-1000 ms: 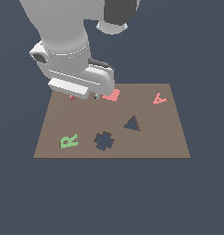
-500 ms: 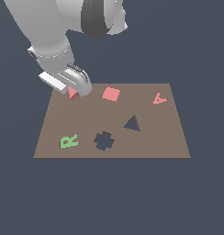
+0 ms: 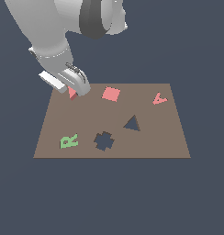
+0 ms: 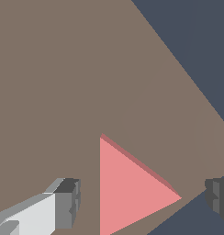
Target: Insert a designated object into the corresponding slot on a board.
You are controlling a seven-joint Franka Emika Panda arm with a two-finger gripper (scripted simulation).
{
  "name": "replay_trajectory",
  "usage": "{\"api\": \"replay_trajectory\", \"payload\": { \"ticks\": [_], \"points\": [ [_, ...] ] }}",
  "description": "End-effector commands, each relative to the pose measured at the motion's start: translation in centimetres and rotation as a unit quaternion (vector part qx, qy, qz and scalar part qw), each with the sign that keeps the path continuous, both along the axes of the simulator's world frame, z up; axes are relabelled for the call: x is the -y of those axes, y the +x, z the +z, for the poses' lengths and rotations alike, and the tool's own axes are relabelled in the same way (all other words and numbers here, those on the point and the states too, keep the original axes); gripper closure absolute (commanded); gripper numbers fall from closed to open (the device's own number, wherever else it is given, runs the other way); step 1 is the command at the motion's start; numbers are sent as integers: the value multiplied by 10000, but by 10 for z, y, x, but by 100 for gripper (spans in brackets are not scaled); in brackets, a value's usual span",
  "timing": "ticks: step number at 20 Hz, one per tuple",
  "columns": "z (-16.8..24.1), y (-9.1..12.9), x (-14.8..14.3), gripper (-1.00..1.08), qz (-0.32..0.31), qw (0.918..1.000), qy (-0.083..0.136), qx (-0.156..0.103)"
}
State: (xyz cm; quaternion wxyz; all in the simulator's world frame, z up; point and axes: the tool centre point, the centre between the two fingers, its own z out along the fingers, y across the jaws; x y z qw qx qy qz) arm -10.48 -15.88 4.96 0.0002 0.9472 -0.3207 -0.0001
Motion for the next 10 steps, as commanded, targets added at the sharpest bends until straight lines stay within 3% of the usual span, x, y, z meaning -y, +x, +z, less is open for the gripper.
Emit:
{"api": "replay_trajectory", "payload": {
  "ticks": [1,10],
  "points": [
    [0,0,0,-92,-2,10000,0,-2],
    [-19,0,-1,-92,12,10000,3,1]
  ]
}}
